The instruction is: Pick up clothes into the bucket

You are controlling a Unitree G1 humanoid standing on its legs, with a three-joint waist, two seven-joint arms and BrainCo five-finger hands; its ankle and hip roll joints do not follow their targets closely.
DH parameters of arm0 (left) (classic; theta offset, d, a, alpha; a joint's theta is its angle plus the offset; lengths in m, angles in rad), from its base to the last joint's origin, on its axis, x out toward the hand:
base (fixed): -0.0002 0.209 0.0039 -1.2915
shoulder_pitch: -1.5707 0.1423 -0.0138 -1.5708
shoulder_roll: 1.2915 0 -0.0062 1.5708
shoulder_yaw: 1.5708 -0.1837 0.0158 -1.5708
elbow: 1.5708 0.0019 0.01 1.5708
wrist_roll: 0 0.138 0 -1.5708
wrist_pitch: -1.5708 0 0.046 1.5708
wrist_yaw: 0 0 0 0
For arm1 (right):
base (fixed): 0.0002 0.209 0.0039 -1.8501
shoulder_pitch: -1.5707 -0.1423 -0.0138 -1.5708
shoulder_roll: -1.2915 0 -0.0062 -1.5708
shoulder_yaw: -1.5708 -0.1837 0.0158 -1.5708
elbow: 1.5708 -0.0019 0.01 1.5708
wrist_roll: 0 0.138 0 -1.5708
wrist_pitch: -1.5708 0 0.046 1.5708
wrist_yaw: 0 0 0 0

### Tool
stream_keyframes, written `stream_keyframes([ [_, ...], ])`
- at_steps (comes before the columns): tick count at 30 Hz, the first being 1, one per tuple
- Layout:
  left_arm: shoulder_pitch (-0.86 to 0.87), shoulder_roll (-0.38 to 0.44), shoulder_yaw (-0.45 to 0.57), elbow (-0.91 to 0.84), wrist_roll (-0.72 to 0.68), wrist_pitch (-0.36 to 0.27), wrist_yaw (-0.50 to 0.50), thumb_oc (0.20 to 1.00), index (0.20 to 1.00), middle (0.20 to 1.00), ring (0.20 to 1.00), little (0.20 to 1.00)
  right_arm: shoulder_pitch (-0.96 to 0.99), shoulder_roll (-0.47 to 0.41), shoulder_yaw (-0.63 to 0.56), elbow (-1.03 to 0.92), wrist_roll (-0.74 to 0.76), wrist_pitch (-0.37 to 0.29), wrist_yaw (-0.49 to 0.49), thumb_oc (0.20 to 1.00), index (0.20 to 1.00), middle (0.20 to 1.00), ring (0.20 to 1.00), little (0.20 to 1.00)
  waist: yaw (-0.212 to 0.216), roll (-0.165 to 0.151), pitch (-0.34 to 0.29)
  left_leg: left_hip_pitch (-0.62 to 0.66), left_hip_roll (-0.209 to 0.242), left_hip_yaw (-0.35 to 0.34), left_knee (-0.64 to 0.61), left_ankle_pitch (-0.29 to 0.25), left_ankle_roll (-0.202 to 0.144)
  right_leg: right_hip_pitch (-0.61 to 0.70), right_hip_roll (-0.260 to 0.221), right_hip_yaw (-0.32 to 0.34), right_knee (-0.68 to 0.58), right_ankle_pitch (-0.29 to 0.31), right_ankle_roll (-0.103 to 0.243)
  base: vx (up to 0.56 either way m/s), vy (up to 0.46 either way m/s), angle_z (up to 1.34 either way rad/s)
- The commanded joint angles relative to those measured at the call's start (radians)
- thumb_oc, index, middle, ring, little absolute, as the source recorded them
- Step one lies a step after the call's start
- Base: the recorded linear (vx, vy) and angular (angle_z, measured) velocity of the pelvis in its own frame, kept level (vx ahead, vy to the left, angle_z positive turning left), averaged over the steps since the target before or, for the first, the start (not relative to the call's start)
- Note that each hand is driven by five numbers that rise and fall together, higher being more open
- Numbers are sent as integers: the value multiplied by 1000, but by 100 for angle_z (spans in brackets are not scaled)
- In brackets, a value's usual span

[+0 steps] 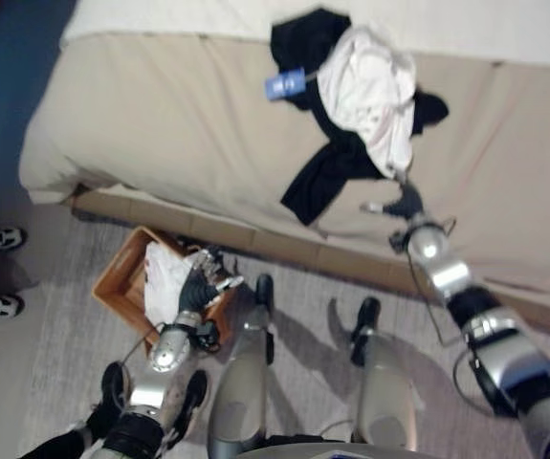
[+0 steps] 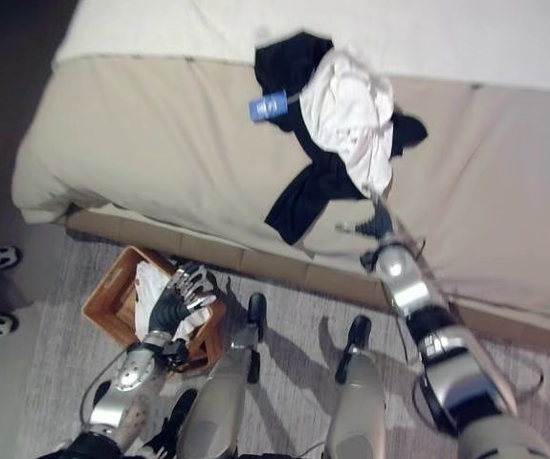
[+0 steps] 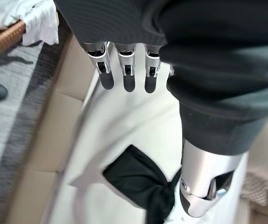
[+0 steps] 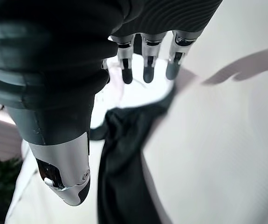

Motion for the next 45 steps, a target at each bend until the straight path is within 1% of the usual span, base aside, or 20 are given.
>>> stream_keyframes([
  [1,-12,45,21,-100,-9,-70,34,1000,1000,1000,1000,1000,-109,-54,32,26,-71,-9,-77,1000,1000,1000,1000,1000,21,-47,-16,-17,38,15,82,-59,-44,79,-38,22,-155,126,50,-24,34,7],
  [5,-46,35,13,-103,0,-81,64,1000,1000,1000,1000,1000,-247,-107,63,92,-121,-1,-127,1000,1000,1000,1000,1000,24,-47,1,-66,30,15,92,-58,-39,27,-43,28,-149,137,52,-4,-6,-5],
  [7,-61,30,10,-100,3,-86,83,1000,1000,1000,1000,1000,-310,-135,79,116,-129,2,-153,1000,1000,1000,1000,1000,24,-45,16,-86,26,12,107,-67,-38,9,-47,33,-132,130,53,0,0,0],
  [10,-75,28,11,-101,9,-95,108,1000,1000,1000,1000,1000,-370,-156,121,140,-174,10,-184,1000,1000,1000,1000,1000,26,-43,18,-113,21,10,116,-72,-32,-28,-47,40,-113,125,52,0,0,0],
  [14,-90,29,15,-94,6,-105,130,1000,1000,1000,1000,1000,-435,-171,164,191,-201,20,-199,1000,1000,1000,1000,1000,33,-41,18,-151,18,10,121,-72,-30,-70,-51,43,-93,118,52,0,0,0],
  [17,-102,23,16,-83,-8,-113,132,1000,1000,1000,1000,1000,-478,-176,200,242,-187,17,-174,1000,1000,1000,1000,1000,39,-42,18,-162,17,6,111,-63,-33,-87,-51,38,-89,115,53,9,-19,3],
  [20,-98,20,16,-97,-32,-117,120,1000,1000,1000,1000,1000,-501,-193,250,252,-179,6,-140,1000,1000,1000,1000,1000,46,-39,18,-194,14,0,110,-56,-34,-118,-53,34,-73,111,53,18,-33,9],
  [24,-93,21,12,-113,-50,-118,104,1000,1000,1000,1000,1000,-544,-232,298,298,-154,-4,-98,1000,1000,1000,1000,1000,62,-21,18,-241,6,-16,109,-44,-35,-171,-62,30,-41,100,54,11,-30,10],
  [27,-90,25,13,-121,-60,-124,100,1000,1000,1000,1000,1000,-578,-261,334,332,-151,-6,-89,1000,1000,1000,1000,1000,74,-7,18,-273,1,-22,103,-32,-37,-210,-68,26,-18,93,54,10,-1,11],
  [28,-90,24,13,-121,-60,-123,100,1000,1000,1000,1000,1000,-578,-261,335,333,-151,-6,-89,1000,1000,1000,1000,1000,74,-7,18,-273,1,-22,103,-32,-37,-211,-68,27,-18,93,54,19,3,13],
  [29,-88,26,15,-132,-62,-125,102,1000,1000,1000,1000,1000,-602,-275,349,360,-148,-5,-87,1000,1000,1000,1000,1000,84,3,18,-297,-2,-26,99,-25,-38,-243,-74,24,3,85,54,10,-8,11],
  [32,-81,25,15,-135,-70,-127,103,1000,1000,1000,1000,1000,-641,-297,376,388,-144,-2,-85,1000,1000,1000,1000,1000,95,18,18,-330,-9,-31,94,-15,-42,-284,-81,24,28,74,54,8,-12,13],
  [33,-82,25,15,-135,-70,-127,103,1000,1000,1000,1000,1000,-642,-297,377,389,-144,-2,-85,1000,1000,1000,1000,1000,95,18,18,-331,-9,-31,95,-15,-42,-285,-82,24,29,73,53,5,-15,17],
  [34,-79,25,16,-135,-75,-127,103,1000,1000,1000,1000,1000,-663,-314,383,400,-137,-1,-88,1000,1000,1000,1000,1000,100,25,18,-348,-13,-35,92,-9,-43,-307,-85,24,44,68,53,6,1,13],
  [38,-80,18,20,-135,-72,-126,107,1000,1000,1000,1000,1000,-671,-325,389,402,-128,2,-88,1000,1000,1000,1000,1000,104,28,18,-362,-11,-36,80,0,-45,-333,-87,25,56,63,52,8,2,10],
  [39,-84,16,16,-132,-71,-126,108,1000,1000,1000,1000,1000,-667,-325,387,402,-126,2,-87,818,818,818,818,818,103,28,18,-363,-11,-38,79,1,-45,-336,-89,24,59,63,53,0,0,0],
  [40,-84,16,16,-132,-71,-126,108,1000,1000,1000,1000,1000,-667,-325,386,401,-126,2,-87,583,583,583,583,583,103,28,18,-363,-11,-38,79,1,-45,-336,-89,25,59,63,53,73,-24,-1],
  [41,-83,11,13,-125,-71,-124,108,1000,1000,1000,1000,1000,-650,-323,378,402,-121,4,-87,200,200,200,200,200,98,25,18,-339,-12,-39,82,-27,-51,-319,-92,30,79,27,63,0,0,0],
  [42,-87,12,15,-127,-71,-125,108,1000,1000,1000,1000,1000,-653,-324,376,401,-121,4,-88,200,200,200,200,200,101,28,18,-361,-11,-38,80,2,-45,-336,-91,21,67,58,53,6,10,6],
  [45,-93,3,14,-113,-66,-122,111,1000,1000,1000,1000,1000,-626,-311,364,392,-120,4,-83,200,200,200,200,200,98,24,18,-352,-9,-36,81,0,-45,-326,-88,18,67,59,51,-20,11,5],
])
